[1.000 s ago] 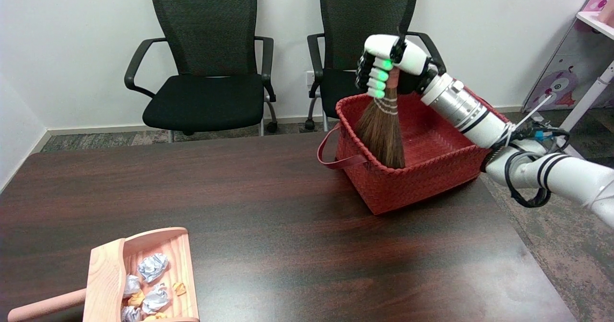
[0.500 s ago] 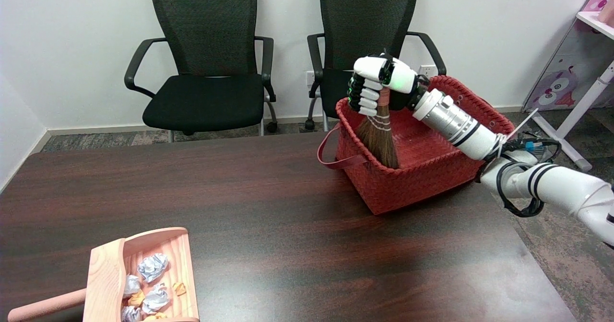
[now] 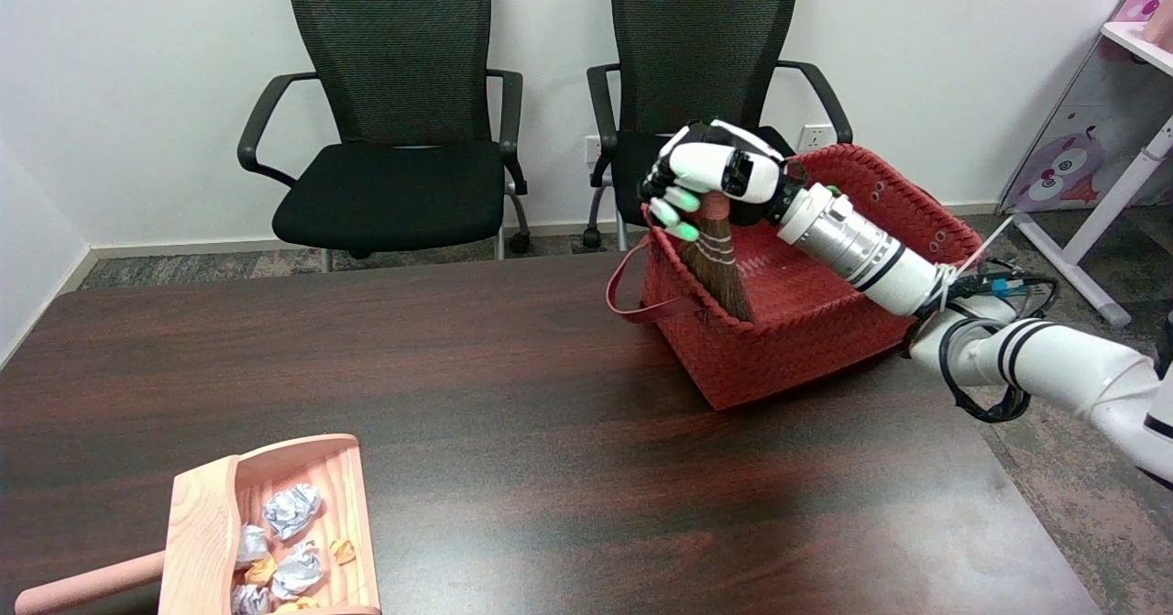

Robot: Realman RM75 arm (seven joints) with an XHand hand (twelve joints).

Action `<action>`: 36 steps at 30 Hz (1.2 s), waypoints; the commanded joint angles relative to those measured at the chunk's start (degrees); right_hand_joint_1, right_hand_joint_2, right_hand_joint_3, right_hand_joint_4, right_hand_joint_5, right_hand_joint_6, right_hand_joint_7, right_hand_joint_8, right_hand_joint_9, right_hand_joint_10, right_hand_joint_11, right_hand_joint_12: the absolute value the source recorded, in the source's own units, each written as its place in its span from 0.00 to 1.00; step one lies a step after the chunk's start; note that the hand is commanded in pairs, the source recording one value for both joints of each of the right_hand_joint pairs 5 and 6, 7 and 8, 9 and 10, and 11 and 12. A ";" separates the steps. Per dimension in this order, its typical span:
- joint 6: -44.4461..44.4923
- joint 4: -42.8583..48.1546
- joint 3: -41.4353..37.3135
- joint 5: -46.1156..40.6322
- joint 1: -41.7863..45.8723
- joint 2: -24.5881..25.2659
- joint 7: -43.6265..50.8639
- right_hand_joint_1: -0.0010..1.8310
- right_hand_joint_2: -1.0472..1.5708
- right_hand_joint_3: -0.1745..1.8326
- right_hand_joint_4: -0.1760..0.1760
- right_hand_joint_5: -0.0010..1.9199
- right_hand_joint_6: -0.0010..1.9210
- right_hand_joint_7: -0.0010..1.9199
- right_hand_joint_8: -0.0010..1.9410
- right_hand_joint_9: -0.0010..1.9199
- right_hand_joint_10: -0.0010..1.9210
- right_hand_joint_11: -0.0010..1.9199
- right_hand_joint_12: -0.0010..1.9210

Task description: Place the broom in the basket.

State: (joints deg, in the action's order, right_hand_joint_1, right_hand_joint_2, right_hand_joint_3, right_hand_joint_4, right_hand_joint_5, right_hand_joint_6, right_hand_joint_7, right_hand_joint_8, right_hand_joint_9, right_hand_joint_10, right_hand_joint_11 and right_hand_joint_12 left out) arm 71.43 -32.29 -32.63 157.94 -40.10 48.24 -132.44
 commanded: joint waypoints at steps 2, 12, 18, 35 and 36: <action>-1.90 0.12 -0.33 1.84 0.37 1.68 3.59 0.42 0.59 0.75 0.99 0.76 0.76 0.76 0.76 0.65 0.65 0.83 0.83; -2.26 -0.75 -0.60 2.54 0.02 2.03 3.68 0.42 0.57 0.69 0.36 0.54 0.54 0.54 0.54 0.38 0.38 0.71 0.71; -2.35 -1.82 -2.37 3.34 -0.08 1.86 3.68 0.41 0.56 0.65 0.22 0.45 0.45 0.45 0.44 0.28 0.28 0.50 0.50; -8.66 -15.63 -15.06 0.72 3.60 -5.42 11.36 0.40 0.57 0.58 0.18 0.27 0.27 0.27 0.27 0.10 0.10 0.23 0.23; -9.04 -16.65 -15.57 -0.15 3.93 -5.91 12.34 0.40 0.57 0.58 0.13 0.26 0.26 0.26 0.26 0.10 0.10 0.23 0.23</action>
State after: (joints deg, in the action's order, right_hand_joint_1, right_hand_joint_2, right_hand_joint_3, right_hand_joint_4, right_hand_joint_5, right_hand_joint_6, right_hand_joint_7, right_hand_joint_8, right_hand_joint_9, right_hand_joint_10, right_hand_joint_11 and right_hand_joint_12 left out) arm 67.89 -36.83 -37.99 160.76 -39.82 48.48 -127.59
